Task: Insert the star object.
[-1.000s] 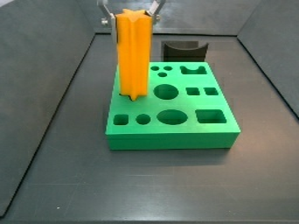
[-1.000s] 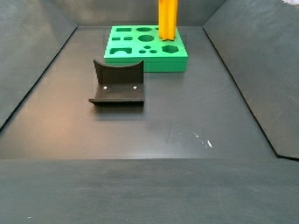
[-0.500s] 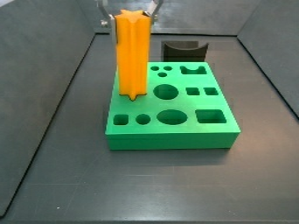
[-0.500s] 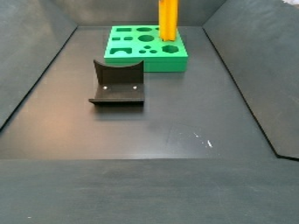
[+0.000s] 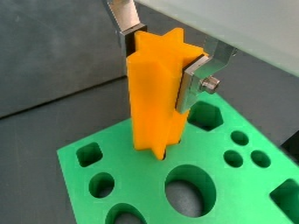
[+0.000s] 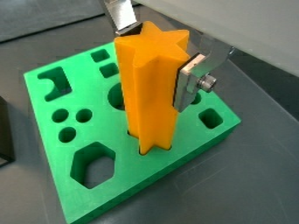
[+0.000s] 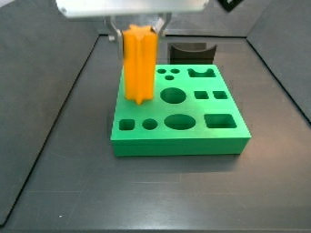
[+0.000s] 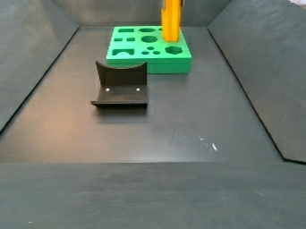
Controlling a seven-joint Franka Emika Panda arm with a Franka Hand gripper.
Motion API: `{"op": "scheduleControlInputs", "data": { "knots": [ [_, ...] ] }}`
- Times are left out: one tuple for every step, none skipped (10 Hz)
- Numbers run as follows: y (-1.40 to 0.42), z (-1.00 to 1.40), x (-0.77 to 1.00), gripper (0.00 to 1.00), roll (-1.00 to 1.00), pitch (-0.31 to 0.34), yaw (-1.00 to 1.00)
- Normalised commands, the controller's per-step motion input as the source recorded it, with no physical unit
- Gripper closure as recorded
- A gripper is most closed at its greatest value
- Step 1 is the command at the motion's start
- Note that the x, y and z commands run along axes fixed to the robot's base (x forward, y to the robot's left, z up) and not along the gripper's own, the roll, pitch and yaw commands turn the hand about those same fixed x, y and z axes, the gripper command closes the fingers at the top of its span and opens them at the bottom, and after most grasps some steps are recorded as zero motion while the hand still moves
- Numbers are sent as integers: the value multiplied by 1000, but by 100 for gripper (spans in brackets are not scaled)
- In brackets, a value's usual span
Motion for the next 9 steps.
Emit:
{"op": "scheduleControlInputs", "data": {
  "knots": [
    [0, -437, 0, 100, 0, -77, 0],
    [0, -377, 0, 100, 0, -20, 0],
    [0, -391, 3, 100, 0, 0, 0],
    [20, -426, 0, 100, 0, 0, 0],
    [46, -483, 20, 100, -1, 0, -6],
    [57, -420, 17, 100, -47, 0, -40],
    [0, -37, 0, 100, -1, 0, -80],
    [0, 0, 0, 100, 17, 0, 0],
    [0, 0, 0, 100, 0, 0, 0]
  ]
}}
